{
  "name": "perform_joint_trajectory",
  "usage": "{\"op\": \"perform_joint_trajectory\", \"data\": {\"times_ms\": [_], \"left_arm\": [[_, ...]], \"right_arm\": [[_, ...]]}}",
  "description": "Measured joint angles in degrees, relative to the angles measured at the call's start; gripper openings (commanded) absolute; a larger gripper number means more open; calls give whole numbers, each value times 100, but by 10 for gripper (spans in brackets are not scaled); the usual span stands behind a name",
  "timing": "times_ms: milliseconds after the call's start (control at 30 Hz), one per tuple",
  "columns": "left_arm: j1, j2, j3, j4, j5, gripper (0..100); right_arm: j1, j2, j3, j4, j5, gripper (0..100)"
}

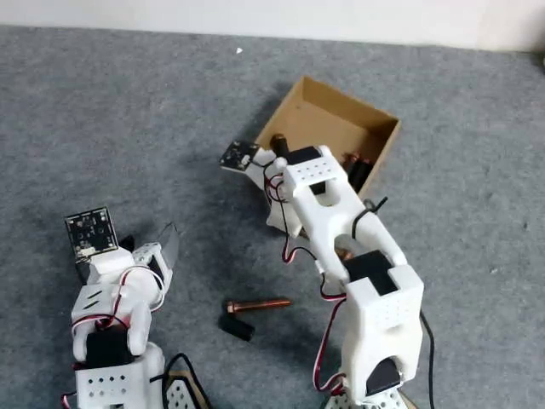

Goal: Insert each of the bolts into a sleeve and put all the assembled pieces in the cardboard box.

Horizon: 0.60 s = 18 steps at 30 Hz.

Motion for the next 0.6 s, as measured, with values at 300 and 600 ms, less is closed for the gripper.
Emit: {"op": "perform_joint_trajectory", "data": {"times_ms": [300, 600], "left_arm": [[0, 0, 0, 0, 0, 274], [0, 0, 0, 0, 0, 274]], "right_arm": [[97, 114, -176, -79, -202, 4], [-97, -818, -264, 985, -1556, 4]]}}
